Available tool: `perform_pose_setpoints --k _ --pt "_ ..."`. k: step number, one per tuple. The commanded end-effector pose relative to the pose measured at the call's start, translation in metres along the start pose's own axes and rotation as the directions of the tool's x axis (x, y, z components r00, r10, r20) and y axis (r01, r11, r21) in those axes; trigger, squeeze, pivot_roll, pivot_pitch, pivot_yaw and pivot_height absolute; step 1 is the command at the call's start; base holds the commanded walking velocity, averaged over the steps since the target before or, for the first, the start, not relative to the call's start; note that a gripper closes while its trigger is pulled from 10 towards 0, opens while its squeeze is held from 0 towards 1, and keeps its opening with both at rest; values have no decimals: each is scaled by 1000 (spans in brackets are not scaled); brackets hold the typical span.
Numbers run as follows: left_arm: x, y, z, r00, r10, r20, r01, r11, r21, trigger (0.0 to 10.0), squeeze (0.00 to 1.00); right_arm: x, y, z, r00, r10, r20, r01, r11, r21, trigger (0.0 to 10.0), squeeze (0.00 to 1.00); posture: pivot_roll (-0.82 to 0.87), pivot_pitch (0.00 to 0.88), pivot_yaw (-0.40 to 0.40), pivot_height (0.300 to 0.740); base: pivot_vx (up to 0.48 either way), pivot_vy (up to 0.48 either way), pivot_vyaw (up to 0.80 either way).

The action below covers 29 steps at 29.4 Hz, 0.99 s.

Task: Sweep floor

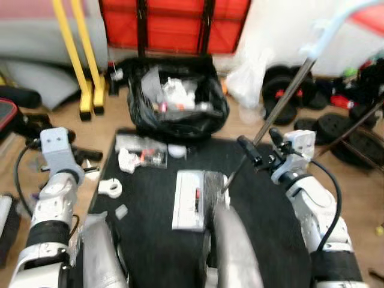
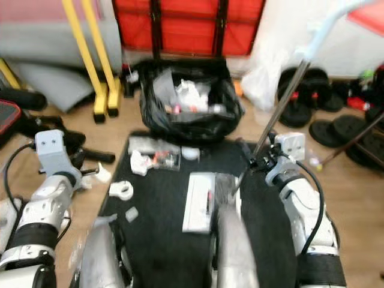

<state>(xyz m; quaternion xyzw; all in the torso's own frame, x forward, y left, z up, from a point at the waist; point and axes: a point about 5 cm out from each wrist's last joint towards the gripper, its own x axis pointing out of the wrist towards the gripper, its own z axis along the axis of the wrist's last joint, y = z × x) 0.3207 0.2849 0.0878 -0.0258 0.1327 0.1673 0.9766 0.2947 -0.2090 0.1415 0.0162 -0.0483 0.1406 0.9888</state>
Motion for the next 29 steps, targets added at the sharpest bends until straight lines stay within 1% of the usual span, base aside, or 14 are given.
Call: perform_pose_setpoints --k 1,3,7,8,11,12,14,17,18,19,22,23,26,29 --pt "-2 0 -15 998 2 -55 -1 1000 15 10000 0 -6 -3 -12 999 -20 -49 20 1000 10 10000 0 -158 1 -101 491 0 0 0" --pt "-2 0 -26 995 0 -97 2 1000 19 10000 0 -8 -6 -18 997 -39 -66 40 999 13 10000 0 -159 3 -96 501 0 0 0" --pt "-6 -3 -50 984 -11 -179 27 996 84 10000 0 -15 -15 -31 991 -79 -107 81 997 16 10000 0 -165 5 -92 521 0 0 0" --pt "-6 -3 -50 984 -11 -179 27 996 84 10000 0 -15 -15 -31 991 -79 -107 81 997 16 10000 0 -165 5 -92 521 0 0 0" --pt "-10 -5 -63 976 -15 -218 41 992 116 10000 0 -18 -17 -36 988 -88 -124 91 996 18 10000 0 -169 9 -92 531 0 0 0" --pt "-10 -5 -63 976 -15 -218 41 992 116 10000 0 -18 -17 -36 988 -88 -124 91 996 18 10000 0 -169 9 -92 531 0 0 0" --pt "-15 -5 -77 965 -15 -261 56 987 152 10000 0 -21 -20 -44 983 -104 -153 109 994 19 10000 0 -170 10 -92 541 0 0 0" --pt "-21 -5 -91 953 -14 -302 73 980 187 10000 0 -26 -24 -55 973 -129 -193 136 990 23 10000 0 -171 10 -92 556 0 0 0" --pt "-21 -5 -91 953 -14 -302 73 980 187 10000 0 -26 -24 -55 973 -129 -193 136 990 23 10000 0 -171 10 -92 556 0 0 0" --pt "-29 0 -107 936 6 -352 72 975 209 10000 0 -33 -29 -72 954 -158 -255 170 985 27 10000 0 -175 10 -92 566 0 0 0" --pt "-38 6 -121 914 35 -405 68 969 236 10000 0 -44 -34 -93 919 -197 -342 215 976 17 10000 0 -176 10 -92 581 0 0 0" --pt "-38 6 -121 914 35 -405 68 969 236 10000 0 -44 -34 -93 919 -197 -342 215 976 17 10000 0 -176 10 -92 581 0 0 0" --pt "-44 11 -131 896 66 -439 63 960 274 10000 0 -58 -41 -109 883 -226 -412 248 969 2 10000 0 -176 12 -94 596 0 0 0" --pt "-46 14 -134 889 80 -450 58 957 286 10000 0 -65 -44 -115 864 -242 -441 270 963 1 10000 0 -176 14 -95 606 0 0 0"
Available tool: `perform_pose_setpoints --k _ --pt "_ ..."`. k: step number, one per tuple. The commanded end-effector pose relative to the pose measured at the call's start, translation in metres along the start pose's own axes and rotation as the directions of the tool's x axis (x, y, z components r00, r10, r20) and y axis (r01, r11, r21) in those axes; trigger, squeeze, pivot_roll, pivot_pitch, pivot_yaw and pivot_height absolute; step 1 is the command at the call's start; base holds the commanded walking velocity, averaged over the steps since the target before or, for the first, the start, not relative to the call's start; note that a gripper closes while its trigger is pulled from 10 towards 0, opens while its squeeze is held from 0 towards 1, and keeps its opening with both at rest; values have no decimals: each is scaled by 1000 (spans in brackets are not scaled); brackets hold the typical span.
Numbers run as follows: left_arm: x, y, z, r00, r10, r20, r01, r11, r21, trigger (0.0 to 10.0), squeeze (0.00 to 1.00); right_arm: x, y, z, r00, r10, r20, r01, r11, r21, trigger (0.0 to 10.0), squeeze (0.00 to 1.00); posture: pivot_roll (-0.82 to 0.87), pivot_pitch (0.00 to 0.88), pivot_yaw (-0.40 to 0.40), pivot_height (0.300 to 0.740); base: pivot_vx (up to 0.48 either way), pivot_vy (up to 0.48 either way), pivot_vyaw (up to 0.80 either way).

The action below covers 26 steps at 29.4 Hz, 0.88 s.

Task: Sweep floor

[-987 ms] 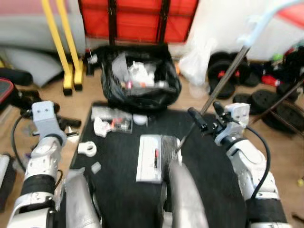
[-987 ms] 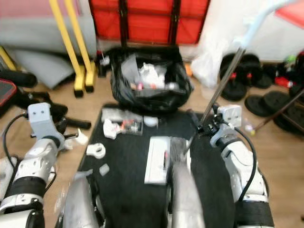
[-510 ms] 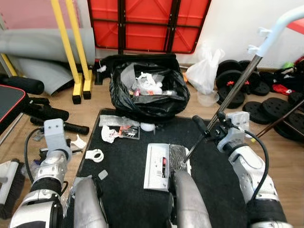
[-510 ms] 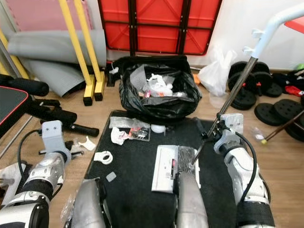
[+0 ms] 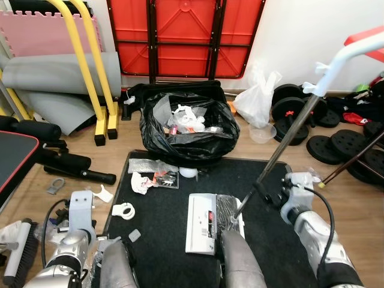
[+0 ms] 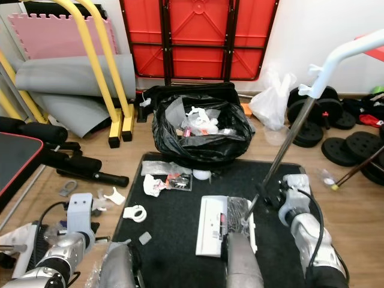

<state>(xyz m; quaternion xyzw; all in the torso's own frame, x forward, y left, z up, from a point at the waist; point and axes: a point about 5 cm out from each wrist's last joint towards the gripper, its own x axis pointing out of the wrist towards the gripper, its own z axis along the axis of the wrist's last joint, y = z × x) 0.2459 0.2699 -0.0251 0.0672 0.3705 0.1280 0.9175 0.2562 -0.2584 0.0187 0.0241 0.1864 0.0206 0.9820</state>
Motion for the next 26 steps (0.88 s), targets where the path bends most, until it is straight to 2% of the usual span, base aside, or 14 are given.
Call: perform_pose_setpoints --k 1,5,12,16,21,26 --pt "-1 1 -9 999 39 -34 -38 999 24 10000 0 -3 -9 -5 999 -34 -12 34 999 8 10000 0 -177 15 -95 611 0 0 0" --pt "-2 3 -17 997 48 -60 -46 998 43 10000 0 -8 -14 -21 995 -62 -76 64 998 18 10000 0 -182 15 -94 631 0 0 0" --pt "-6 10 -32 992 69 -107 -64 997 50 10000 0 -14 -13 -44 985 -69 -157 73 997 20 10000 0 -175 18 -98 661 0 0 0" --pt "-6 11 -35 990 73 -118 -68 997 45 10000 0 -15 -13 -48 982 -68 -176 73 997 20 10000 0 -175 19 -101 671 0 0 0" --pt "-8 7 -42 989 51 -136 -44 998 53 10000 0 -18 -12 -58 973 -73 -217 82 996 35 10000 0 -178 21 -103 691 -480 0 0" --pt "-10 3 -50 986 44 -162 -29 995 92 10000 0 -27 -14 -75 949 -87 -305 99 995 25 10000 0 -180 21 -107 711 0 0 0"
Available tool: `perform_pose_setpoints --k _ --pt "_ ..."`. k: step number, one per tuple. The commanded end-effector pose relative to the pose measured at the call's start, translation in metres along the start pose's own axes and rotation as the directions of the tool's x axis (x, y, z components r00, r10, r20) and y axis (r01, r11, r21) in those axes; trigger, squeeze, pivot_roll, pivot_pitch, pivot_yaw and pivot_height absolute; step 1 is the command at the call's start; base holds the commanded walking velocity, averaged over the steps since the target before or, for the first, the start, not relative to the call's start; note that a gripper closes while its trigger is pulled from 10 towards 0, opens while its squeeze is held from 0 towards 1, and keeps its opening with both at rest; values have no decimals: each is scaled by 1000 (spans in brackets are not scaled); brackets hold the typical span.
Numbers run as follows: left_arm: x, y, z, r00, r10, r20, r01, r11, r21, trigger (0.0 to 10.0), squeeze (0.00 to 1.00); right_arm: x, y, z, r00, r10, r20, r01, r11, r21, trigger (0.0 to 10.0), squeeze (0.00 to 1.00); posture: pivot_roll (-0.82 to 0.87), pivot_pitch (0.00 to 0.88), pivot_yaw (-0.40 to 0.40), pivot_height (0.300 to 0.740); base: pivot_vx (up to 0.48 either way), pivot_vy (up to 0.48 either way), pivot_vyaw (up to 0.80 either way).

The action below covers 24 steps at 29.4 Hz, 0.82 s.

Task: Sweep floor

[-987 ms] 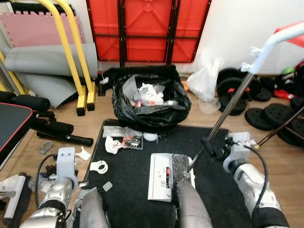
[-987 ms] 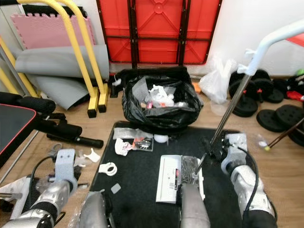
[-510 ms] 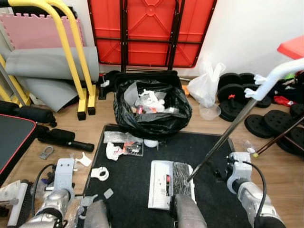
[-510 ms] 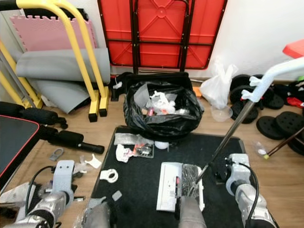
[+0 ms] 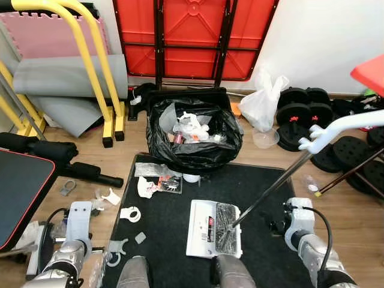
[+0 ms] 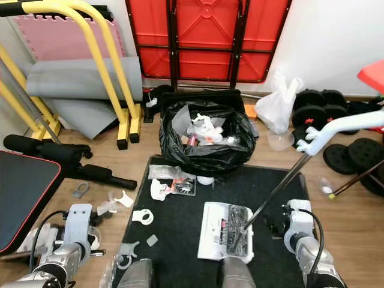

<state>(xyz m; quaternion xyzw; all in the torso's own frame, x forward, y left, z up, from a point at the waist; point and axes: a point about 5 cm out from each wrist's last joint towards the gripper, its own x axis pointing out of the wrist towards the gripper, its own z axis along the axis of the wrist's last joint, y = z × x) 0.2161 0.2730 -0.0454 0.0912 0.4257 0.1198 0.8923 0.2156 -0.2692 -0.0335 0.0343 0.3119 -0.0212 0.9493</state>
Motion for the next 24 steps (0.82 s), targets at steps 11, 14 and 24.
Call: perform_pose_setpoints --k 11,14,24 --pt "-7 -4 -42 992 16 -123 -5 996 87 10000 0 -18 -4 -53 972 -61 -226 54 998 -35 10000 0 -178 26 -108 740 0 0 0" --pt "-8 -5 -48 991 15 -136 -2 995 97 10000 0 -19 -3 -59 966 -70 -250 64 997 -31 10000 0 -176 29 -109 740 0 0 0" --pt "-12 -15 -61 983 -25 -181 51 989 140 10000 0 -25 13 -85 924 -126 -361 123 992 -31 10000 0 -173 32 -109 740 0 0 0"
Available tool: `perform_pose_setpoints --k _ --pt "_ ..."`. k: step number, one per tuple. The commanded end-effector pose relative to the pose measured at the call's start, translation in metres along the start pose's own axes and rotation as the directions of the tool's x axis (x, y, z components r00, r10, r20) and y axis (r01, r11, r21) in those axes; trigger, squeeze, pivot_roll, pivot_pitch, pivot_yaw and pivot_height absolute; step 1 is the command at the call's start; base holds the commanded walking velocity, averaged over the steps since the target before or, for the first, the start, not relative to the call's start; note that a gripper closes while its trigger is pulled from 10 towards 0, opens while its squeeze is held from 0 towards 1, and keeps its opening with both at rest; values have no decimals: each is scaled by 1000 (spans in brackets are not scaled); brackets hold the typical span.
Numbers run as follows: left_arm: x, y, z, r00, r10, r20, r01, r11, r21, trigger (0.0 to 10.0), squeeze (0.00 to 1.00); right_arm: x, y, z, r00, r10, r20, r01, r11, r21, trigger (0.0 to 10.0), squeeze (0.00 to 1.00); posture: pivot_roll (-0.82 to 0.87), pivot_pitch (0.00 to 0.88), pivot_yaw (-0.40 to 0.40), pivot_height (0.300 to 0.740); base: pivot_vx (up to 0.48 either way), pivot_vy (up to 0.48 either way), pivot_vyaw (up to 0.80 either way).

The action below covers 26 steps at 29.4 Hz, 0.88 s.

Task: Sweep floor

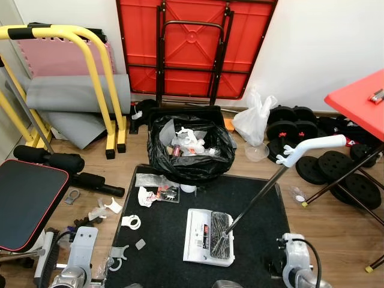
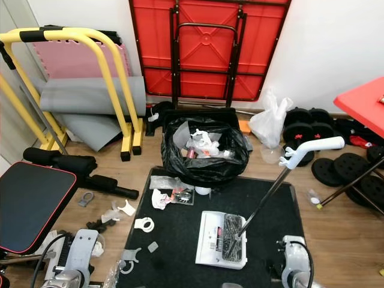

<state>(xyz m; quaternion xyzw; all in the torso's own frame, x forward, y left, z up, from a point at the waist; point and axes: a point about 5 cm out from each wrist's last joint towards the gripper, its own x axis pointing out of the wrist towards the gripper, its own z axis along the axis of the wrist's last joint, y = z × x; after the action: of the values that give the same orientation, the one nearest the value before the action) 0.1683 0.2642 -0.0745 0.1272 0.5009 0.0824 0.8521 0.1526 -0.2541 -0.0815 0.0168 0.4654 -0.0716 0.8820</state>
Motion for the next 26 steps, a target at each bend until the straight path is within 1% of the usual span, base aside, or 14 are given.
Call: perform_pose_setpoints --k 1,2,4,5,7,9,12,17,26 --pt "0 -7 -6 1000 -5 -30 5 1000 25 10000 0 0 5 -10 999 -9 -45 9 1000 -7 10000 0 -173 32 -109 740 0 0 0" --pt "0 -7 -6 1000 -5 -30 5 1000 25 10000 0 0 5 -10 999 -9 -45 9 1000 -7 10000 0 -173 32 -109 740 0 0 0" --pt "-1 -16 -11 998 -38 -58 42 996 72 10000 0 0 11 -13 999 -12 -50 12 1000 -7 10000 0 -170 33 -110 740 0 0 0" --pt "-1 -21 -14 996 -52 -73 58 995 86 10000 0 0 14 -15 998 -31 -62 30 999 -25 10000 0 -170 34 -111 740 0 0 0" --pt "-2 -24 -16 995 -61 -81 68 993 93 10000 0 1 16 -17 996 -46 -71 43 998 -40 10000 0 -170 34 -111 740 0 0 0" --pt "-3 -32 -20 992 -81 -101 90 992 83 10000 0 1 24 -23 994 -51 -95 45 997 -61 10000 0 -172 37 -112 740 0 0 0" --pt "-3 -33 -21 991 -84 -103 92 992 84 10000 0 1 25 -24 994 -51 -98 45 997 -63 10000 0 -172 37 -112 740 0 0 0" --pt "-2 -27 -19 991 -86 -104 96 991 92 10000 0 1 14 -16 995 -64 -82 59 996 -59 10000 0 -173 42 -111 740 0 0 0" --pt "-2 -27 -18 991 -81 -108 91 991 96 10000 0 1 14 -15 994 -74 -78 70 996 -53 10000 0 -176 45 -109 740 0 0 0"
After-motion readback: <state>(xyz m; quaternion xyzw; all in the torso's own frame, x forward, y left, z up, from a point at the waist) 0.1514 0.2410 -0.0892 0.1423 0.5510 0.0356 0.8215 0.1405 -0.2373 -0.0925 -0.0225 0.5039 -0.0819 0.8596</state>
